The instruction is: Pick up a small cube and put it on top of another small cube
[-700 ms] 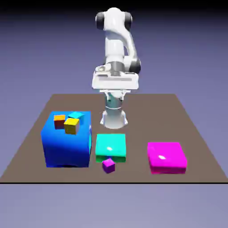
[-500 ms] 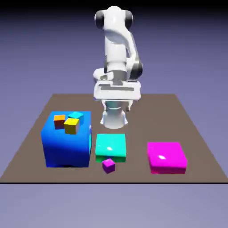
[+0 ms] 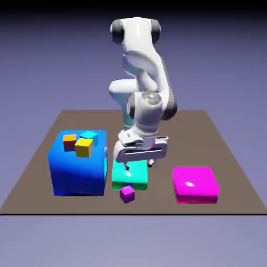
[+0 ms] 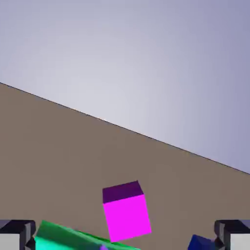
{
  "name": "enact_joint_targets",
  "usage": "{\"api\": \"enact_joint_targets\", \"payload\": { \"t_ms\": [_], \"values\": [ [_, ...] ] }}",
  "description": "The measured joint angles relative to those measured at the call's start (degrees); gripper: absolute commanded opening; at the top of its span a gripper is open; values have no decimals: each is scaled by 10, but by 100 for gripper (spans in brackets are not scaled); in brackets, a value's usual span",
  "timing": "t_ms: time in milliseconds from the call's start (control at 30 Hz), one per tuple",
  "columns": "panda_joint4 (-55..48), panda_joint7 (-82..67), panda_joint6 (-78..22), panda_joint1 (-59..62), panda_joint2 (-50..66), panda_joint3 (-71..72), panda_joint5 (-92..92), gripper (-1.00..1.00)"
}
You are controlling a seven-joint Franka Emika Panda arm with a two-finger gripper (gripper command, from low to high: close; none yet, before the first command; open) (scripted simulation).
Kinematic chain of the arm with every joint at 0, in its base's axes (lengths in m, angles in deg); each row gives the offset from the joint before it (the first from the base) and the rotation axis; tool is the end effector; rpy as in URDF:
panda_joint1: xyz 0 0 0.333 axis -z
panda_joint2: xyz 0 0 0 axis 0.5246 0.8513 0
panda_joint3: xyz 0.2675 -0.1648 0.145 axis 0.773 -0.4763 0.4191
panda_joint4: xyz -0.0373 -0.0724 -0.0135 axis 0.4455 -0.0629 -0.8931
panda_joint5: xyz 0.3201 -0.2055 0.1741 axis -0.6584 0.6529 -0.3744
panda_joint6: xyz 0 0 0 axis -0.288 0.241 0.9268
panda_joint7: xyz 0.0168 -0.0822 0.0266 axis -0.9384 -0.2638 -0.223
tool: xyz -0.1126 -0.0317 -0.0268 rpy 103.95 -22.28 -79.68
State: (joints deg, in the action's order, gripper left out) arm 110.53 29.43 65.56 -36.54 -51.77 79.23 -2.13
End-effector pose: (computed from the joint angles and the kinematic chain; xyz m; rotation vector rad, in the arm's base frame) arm 0.5629 0.0341 0.2749 2.8562 -0.5604 -0.2290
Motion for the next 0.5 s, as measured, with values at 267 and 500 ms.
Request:
{"api": "enact_joint_targets", "payload": {
  "t_ms": [267,500],
  "values": [
    [-137,-30,-182,-15,166,-1,42,0],
    [-228,-49,-301,-25,275,-2,70,0]
  ]
}}
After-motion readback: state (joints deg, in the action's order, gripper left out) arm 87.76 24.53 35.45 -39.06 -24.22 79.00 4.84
